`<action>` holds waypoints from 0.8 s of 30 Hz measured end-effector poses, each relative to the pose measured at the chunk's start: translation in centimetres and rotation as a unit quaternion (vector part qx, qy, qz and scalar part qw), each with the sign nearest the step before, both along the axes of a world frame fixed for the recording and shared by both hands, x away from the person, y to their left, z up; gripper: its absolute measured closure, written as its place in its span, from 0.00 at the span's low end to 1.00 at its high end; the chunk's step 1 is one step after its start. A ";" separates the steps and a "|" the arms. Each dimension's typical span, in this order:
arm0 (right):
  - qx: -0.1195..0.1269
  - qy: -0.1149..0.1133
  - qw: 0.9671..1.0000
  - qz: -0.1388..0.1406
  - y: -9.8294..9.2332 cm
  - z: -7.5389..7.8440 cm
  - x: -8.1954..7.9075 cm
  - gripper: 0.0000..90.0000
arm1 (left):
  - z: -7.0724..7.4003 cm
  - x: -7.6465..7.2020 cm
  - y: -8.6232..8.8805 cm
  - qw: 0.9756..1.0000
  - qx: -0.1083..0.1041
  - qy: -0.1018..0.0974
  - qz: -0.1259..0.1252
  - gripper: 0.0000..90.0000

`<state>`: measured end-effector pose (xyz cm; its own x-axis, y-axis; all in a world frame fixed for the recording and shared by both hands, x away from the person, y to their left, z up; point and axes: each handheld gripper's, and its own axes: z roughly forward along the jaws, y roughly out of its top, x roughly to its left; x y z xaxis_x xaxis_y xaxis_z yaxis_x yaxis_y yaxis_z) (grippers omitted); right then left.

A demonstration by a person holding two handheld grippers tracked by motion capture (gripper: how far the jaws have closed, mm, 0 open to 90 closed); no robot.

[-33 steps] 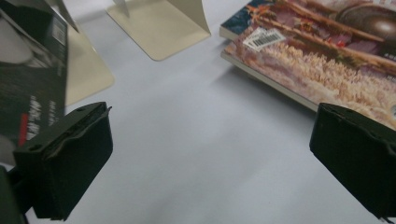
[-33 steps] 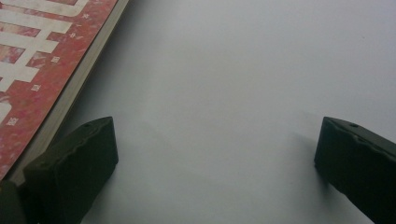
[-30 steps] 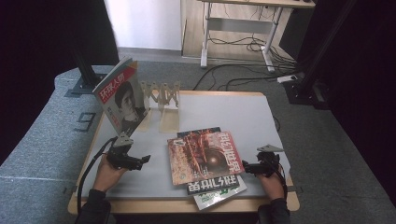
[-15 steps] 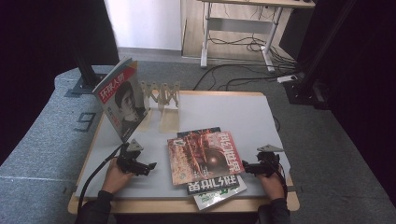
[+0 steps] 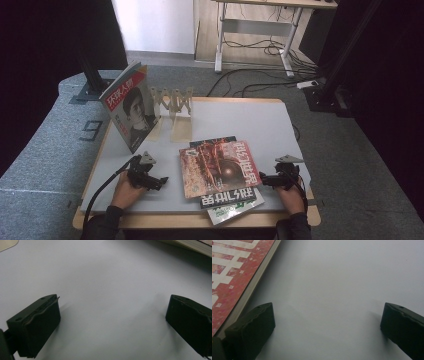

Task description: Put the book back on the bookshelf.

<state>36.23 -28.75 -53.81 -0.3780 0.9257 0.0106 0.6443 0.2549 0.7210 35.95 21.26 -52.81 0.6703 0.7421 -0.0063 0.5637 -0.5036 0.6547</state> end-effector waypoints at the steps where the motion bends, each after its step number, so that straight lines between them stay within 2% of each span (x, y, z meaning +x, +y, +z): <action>1: 0.000 0.000 1.000 0.000 0.0 0.0 0.0 0.00 | 0.0 0.0 0.0 1.000 0.000 0.000 0.000 0.00; 24: 0.001 0.001 1.000 0.005 0.0 0.1 -0.1 0.00 | 0.2 -0.1 -0.2 1.000 0.007 -0.001 0.001 0.00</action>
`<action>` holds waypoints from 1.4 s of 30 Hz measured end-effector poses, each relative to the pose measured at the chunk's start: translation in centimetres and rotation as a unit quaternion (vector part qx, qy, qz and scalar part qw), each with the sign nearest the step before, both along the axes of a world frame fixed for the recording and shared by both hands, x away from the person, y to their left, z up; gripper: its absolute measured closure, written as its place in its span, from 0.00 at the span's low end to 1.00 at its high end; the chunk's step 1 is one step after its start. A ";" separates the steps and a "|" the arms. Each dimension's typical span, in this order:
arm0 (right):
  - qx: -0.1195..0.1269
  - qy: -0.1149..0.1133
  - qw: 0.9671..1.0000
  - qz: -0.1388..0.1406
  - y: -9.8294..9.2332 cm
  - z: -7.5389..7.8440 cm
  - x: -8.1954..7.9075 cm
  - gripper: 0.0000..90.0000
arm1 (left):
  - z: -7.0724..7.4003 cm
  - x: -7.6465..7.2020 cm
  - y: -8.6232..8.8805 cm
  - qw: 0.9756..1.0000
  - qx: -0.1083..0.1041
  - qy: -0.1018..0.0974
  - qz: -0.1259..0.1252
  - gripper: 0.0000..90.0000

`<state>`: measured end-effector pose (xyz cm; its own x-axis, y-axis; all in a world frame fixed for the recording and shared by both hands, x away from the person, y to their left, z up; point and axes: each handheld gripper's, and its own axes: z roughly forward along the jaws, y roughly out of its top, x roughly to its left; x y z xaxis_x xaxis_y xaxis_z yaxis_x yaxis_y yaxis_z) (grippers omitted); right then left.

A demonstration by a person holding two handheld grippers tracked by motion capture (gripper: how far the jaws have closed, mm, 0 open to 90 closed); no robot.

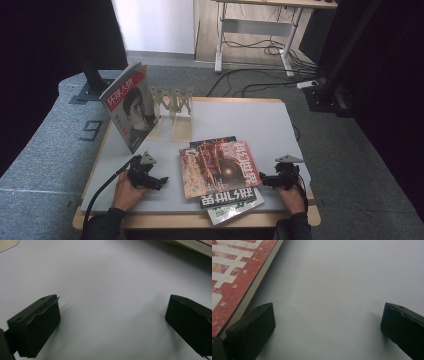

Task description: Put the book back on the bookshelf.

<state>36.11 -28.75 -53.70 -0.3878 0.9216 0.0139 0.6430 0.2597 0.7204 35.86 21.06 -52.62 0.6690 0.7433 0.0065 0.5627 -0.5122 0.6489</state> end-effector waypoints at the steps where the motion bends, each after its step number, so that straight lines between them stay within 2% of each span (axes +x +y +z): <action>1: 0.001 0.002 1.000 0.001 0.0 0.0 -0.1 0.00 | 0.1 -0.1 -0.1 1.000 0.002 -0.002 -0.001 0.00; 3: 0.004 0.004 1.000 0.002 0.1 0.2 -0.2 0.00 | 0.3 -0.1 -0.2 1.000 0.002 -0.008 -0.005 0.00; 8: 0.003 -0.005 1.000 0.000 -0.1 0.8 -0.7 0.00 | 1.3 -0.1 -0.3 1.000 -0.017 -0.011 -0.014 0.00; 14: 0.010 -0.014 1.000 0.001 -0.4 1.5 -1.3 0.00 | 1.8 0.3 -1.1 0.999 -0.035 -0.002 -0.034 0.00; 17: 0.012 -0.017 1.000 0.005 -0.3 1.8 -1.7 0.00 | 2.0 0.6 -1.6 0.999 -0.033 0.000 -0.043 0.00; 21: 0.013 -0.020 1.000 0.016 0.1 2.1 -2.0 0.00 | 2.3 1.0 -2.2 0.998 -0.041 0.005 -0.053 0.00; 24: 0.006 -0.023 1.000 0.014 0.3 2.2 -2.2 0.00 | 2.5 1.5 -2.8 0.997 -0.039 0.004 -0.059 0.00; 27: 0.015 -0.027 0.999 0.014 0.1 2.4 -2.6 0.00 | 2.5 2.0 -3.2 0.997 -0.045 0.006 -0.063 0.00; 36: 0.020 -0.040 0.999 0.015 -0.1 3.2 -3.6 0.00 | 3.0 3.3 -4.6 0.996 -0.050 0.005 -0.076 0.00; 42: 0.022 -0.035 0.999 0.034 0.7 3.1 -3.7 0.00 | 3.3 4.2 -5.5 0.995 -0.039 0.005 -0.088 0.00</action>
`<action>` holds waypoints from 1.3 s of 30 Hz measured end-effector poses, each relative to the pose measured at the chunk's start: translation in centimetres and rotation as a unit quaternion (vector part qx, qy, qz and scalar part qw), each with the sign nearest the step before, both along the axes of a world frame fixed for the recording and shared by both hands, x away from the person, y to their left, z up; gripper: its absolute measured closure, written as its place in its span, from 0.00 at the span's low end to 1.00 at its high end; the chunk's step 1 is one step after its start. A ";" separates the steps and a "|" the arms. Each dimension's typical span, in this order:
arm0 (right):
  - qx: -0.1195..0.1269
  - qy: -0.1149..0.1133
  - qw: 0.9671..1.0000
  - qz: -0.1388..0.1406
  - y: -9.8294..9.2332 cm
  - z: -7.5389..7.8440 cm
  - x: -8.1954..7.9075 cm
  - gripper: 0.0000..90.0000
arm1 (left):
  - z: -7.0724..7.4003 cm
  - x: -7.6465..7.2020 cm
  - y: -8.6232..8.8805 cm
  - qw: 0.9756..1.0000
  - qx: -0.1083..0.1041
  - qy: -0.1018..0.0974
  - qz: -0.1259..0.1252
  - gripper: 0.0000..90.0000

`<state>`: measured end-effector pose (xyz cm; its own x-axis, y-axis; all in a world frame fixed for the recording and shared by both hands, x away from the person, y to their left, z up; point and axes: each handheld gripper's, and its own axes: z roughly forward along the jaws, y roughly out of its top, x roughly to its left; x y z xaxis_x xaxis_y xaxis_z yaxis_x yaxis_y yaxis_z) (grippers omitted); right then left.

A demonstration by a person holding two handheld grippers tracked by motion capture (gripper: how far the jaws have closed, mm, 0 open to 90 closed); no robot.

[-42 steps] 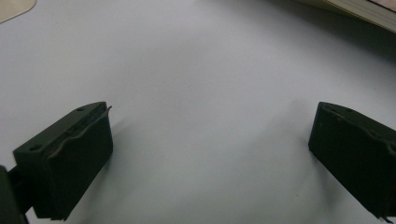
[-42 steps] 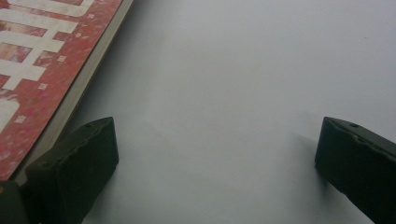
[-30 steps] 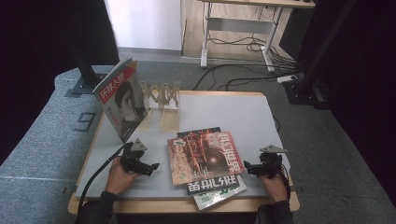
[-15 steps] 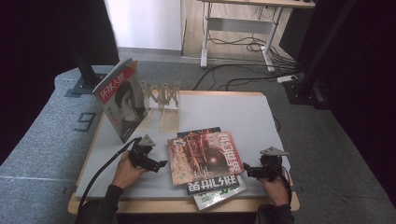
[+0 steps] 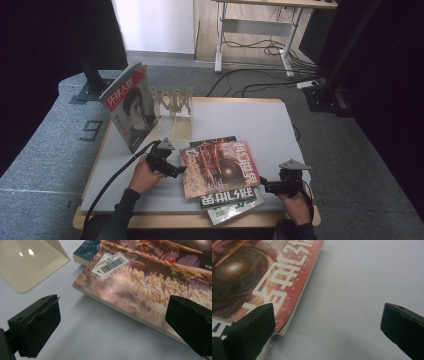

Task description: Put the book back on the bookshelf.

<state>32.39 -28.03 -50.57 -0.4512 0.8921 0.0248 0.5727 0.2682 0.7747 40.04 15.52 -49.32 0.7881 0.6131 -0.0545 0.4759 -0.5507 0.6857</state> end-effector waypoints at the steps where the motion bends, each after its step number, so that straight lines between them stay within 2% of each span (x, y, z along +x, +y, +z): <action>1: -0.001 0.003 1.000 0.005 0.2 -0.1 0.0 0.00 | 0.0 0.2 -0.1 1.000 0.001 0.001 -0.002 0.00; 4: -0.003 0.008 1.000 0.015 0.7 -0.3 0.0 0.00 | 0.0 0.7 -0.6 1.000 0.007 0.001 -0.006 0.00; 11: -0.004 0.011 0.999 0.037 1.5 -0.4 -0.2 0.00 | -0.1 2.0 -1.5 1.000 -0.007 0.009 -0.015 0.00; 18: -0.010 0.020 0.998 0.050 2.1 -0.7 -0.4 0.00 | -0.7 2.9 -2.4 1.000 0.003 0.015 -0.024 0.00; 21: -0.014 0.022 0.998 0.054 2.3 -0.9 -0.4 0.00 | -1.0 3.2 -2.5 0.999 -0.004 0.024 -0.027 0.01; 25: -0.010 0.022 0.998 0.054 2.2 -0.9 -0.4 0.00 | -1.1 3.2 -2.7 0.999 -0.012 0.032 -0.033 0.02; 33: -0.009 0.019 0.998 0.057 2.2 -1.0 -0.3 0.00 | -1.0 3.1 -2.7 0.999 -0.007 0.035 -0.030 0.02; 39: -0.007 0.016 0.999 0.043 1.8 -1.1 -0.1 0.00 | -1.0 2.5 -2.6 0.999 -0.003 0.039 -0.036 0.01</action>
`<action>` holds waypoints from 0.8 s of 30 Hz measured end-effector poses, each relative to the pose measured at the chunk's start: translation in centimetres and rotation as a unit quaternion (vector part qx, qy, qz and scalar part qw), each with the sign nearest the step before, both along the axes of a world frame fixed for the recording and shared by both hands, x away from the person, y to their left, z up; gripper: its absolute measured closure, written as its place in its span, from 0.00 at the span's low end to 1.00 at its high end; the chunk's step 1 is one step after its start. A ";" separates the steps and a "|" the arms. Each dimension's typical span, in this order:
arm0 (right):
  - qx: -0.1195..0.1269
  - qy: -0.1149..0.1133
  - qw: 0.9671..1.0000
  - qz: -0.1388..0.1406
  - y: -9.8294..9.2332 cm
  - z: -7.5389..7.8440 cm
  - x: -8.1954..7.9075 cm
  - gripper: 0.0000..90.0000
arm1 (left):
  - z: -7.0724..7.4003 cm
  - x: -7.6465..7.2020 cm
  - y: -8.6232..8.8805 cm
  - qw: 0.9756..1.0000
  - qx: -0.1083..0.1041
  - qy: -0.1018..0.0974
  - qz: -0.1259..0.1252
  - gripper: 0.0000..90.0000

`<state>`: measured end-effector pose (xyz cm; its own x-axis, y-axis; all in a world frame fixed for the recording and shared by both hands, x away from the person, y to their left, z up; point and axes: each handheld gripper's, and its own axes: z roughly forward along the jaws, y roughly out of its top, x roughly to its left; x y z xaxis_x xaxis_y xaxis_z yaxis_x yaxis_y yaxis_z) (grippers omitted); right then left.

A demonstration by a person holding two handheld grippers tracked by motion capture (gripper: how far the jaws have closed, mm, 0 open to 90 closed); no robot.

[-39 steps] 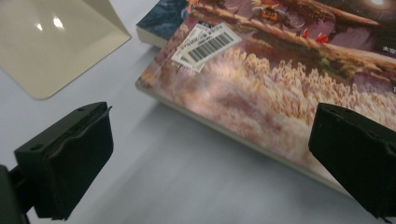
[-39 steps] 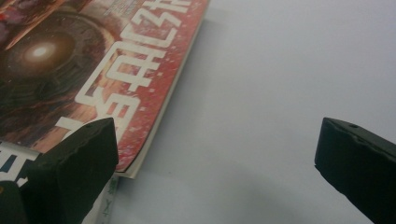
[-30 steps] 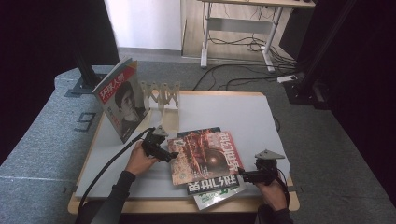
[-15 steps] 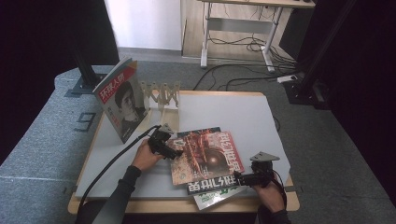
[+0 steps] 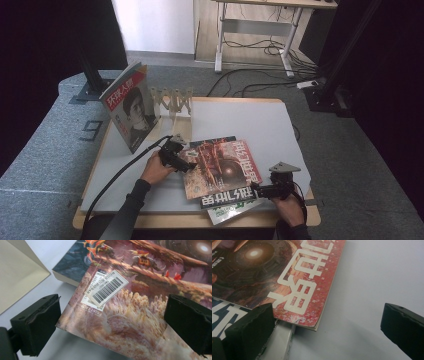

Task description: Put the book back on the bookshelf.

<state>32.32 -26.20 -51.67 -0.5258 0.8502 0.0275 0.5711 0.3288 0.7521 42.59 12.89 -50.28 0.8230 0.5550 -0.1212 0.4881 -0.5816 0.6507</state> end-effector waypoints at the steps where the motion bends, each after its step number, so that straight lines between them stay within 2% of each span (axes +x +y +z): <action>1: 0.000 0.000 1.000 -0.002 0.0 0.0 0.0 0.00 | 0.0 -0.1 0.0 1.000 0.000 0.000 0.001 0.01; 17: 0.003 0.000 1.000 -0.028 -0.7 -0.2 1.2 0.00 | 0.0 -2.4 0.8 1.000 0.001 0.003 -0.019 0.01; 24: 0.003 0.005 0.999 -0.039 -0.8 -0.4 1.8 0.00 | -0.1 -3.3 1.3 1.000 -0.007 0.006 -0.027 0.01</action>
